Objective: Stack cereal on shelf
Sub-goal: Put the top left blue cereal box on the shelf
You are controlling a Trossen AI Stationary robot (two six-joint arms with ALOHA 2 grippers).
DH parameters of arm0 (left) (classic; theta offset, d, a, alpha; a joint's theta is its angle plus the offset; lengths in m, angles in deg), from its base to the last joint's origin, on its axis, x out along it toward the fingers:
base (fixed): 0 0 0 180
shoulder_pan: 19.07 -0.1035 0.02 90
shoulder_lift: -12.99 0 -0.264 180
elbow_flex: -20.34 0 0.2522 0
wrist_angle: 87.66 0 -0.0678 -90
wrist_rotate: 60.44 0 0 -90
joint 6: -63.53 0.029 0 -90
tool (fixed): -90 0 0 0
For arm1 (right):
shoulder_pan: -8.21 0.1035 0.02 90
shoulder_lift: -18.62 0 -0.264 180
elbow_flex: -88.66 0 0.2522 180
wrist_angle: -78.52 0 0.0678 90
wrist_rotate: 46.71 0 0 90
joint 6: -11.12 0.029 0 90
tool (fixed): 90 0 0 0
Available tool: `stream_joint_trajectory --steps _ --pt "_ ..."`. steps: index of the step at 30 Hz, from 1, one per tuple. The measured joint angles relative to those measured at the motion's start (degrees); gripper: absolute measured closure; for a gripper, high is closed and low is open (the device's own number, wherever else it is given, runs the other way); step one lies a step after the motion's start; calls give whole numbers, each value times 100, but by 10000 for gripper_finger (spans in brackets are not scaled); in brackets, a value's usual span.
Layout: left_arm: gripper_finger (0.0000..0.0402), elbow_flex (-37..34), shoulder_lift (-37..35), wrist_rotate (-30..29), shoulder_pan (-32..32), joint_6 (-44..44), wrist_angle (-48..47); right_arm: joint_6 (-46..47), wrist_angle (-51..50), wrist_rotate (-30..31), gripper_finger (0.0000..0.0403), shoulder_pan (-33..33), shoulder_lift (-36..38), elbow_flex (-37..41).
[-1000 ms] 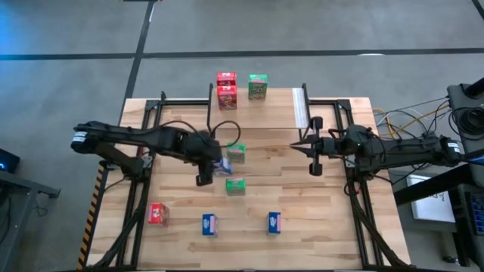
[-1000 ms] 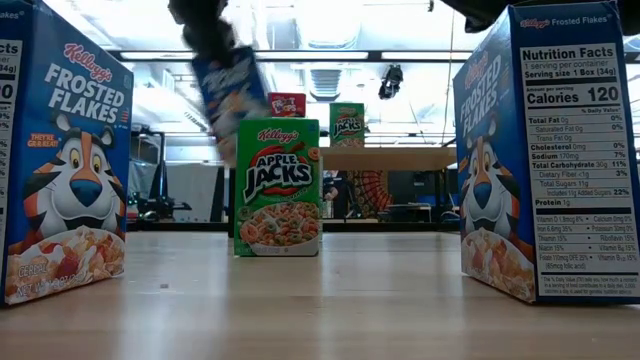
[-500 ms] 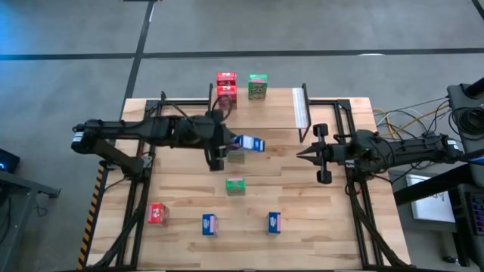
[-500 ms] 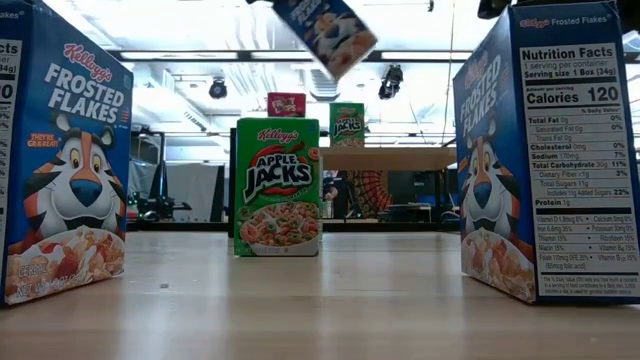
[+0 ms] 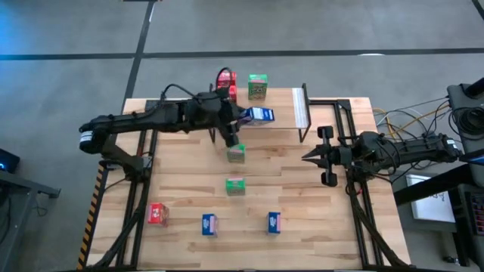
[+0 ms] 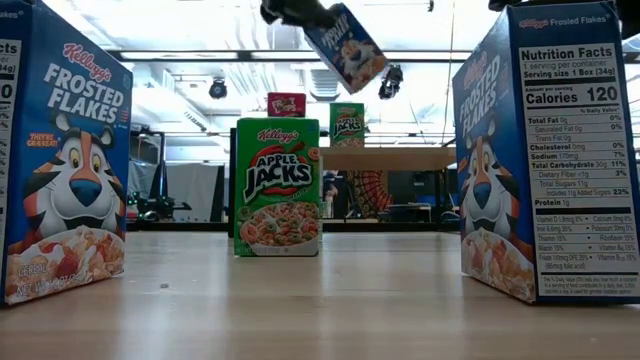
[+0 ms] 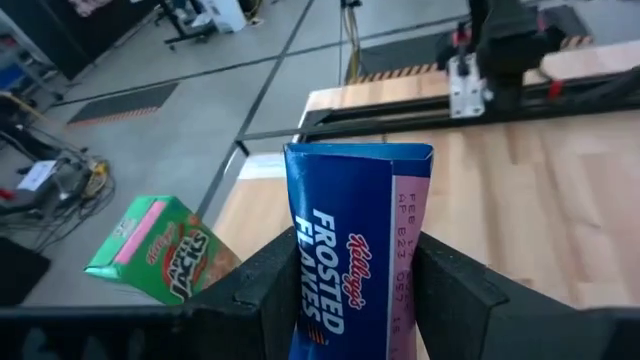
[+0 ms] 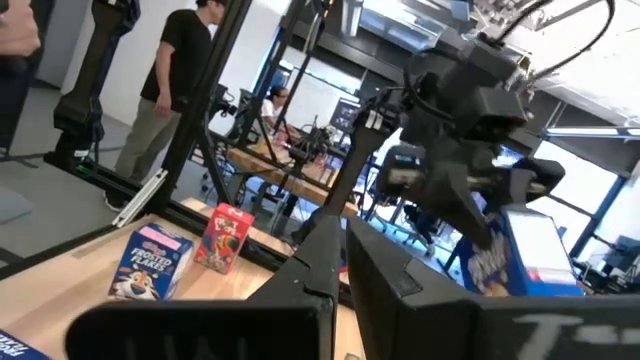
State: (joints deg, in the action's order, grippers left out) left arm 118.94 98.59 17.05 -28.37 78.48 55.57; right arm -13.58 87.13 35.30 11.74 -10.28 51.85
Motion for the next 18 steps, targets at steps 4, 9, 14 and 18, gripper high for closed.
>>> stream_joint_trajectory --steps 4,9,14,18 --pt "254 345 381 2 -161 217 -41 2 -14 0 390 -2 2 7" --pt "254 840 836 2 -240 604 -170 -32 -109 0 390 -2 2 7" --pt "254 1278 1245 5 -313 775 -275 -33 -114 0 390 -2 15 7" --pt "254 1484 1478 7 -379 899 -311 -33 -177 2 390 -2 53 7"
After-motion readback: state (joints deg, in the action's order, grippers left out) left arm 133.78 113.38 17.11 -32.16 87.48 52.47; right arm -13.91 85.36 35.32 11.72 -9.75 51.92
